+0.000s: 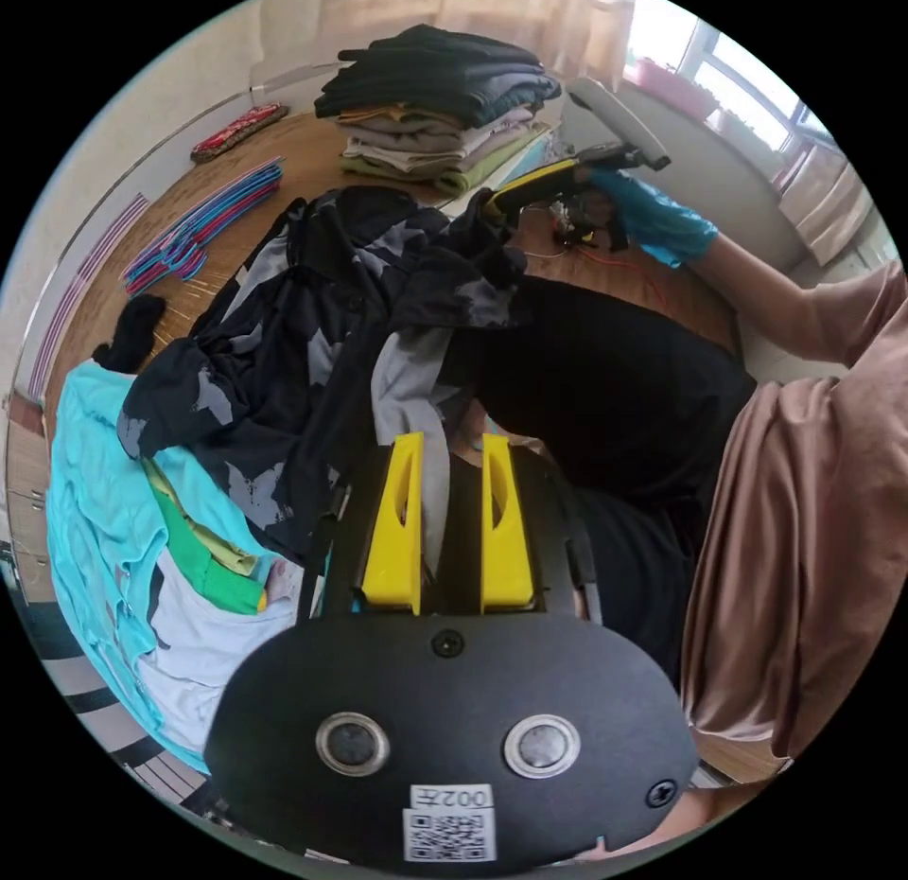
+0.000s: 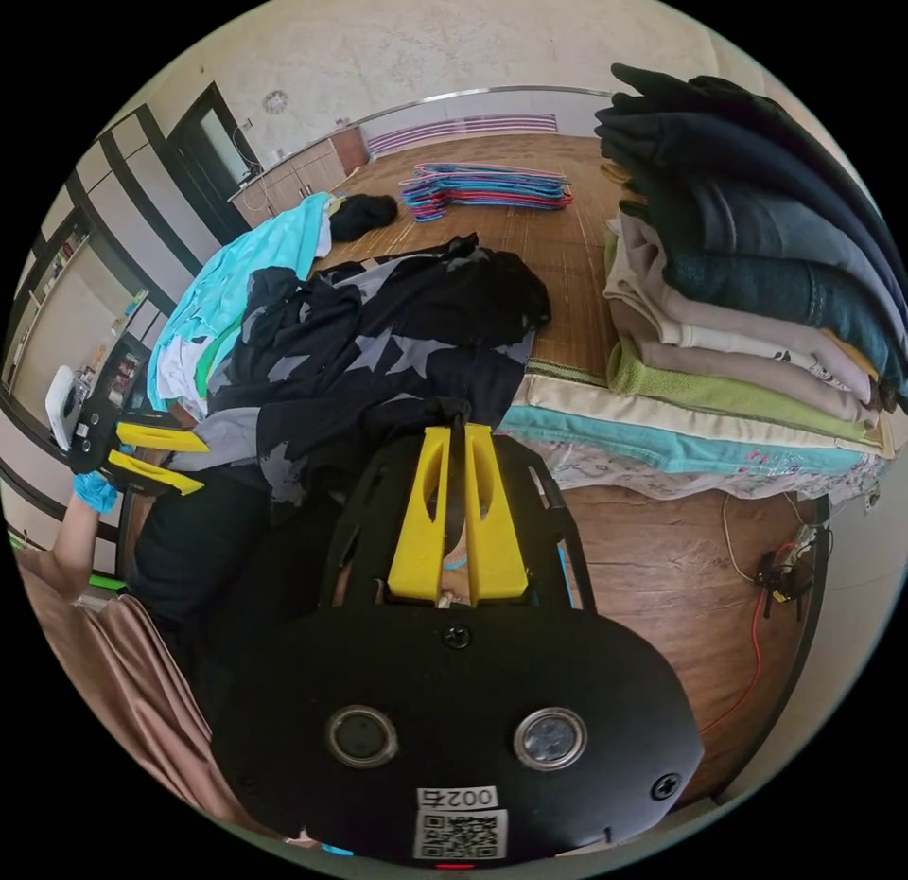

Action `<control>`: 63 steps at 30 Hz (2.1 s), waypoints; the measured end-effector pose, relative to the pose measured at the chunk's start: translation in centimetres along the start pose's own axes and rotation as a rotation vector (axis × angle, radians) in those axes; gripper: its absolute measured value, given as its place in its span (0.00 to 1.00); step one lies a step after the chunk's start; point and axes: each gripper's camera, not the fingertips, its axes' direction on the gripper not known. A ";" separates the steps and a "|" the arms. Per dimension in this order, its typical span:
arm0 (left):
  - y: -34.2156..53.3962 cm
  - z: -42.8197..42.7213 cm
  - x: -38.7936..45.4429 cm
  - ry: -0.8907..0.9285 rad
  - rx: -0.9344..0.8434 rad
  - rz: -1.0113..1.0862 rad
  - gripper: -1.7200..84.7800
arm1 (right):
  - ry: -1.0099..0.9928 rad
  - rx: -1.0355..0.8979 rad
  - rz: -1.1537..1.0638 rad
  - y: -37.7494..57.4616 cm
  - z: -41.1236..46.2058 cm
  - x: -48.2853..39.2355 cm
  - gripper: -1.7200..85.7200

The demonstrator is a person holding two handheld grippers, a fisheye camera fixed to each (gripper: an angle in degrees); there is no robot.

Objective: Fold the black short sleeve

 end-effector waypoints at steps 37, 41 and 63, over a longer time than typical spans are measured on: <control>20.5 -9.9 7.5 0.216 0.227 -0.047 0.01 | -0.057 -0.223 -0.175 14.5 -15.4 -8.0 0.01; 21.4 -9.3 8.6 0.201 0.203 -0.072 0.01 | -0.018 -0.260 -0.155 18.0 -14.1 -8.0 0.01; 28.3 -10.0 12.4 -0.095 0.140 -0.260 0.05 | 0.094 -0.064 -0.009 22.6 -21.6 -7.8 0.01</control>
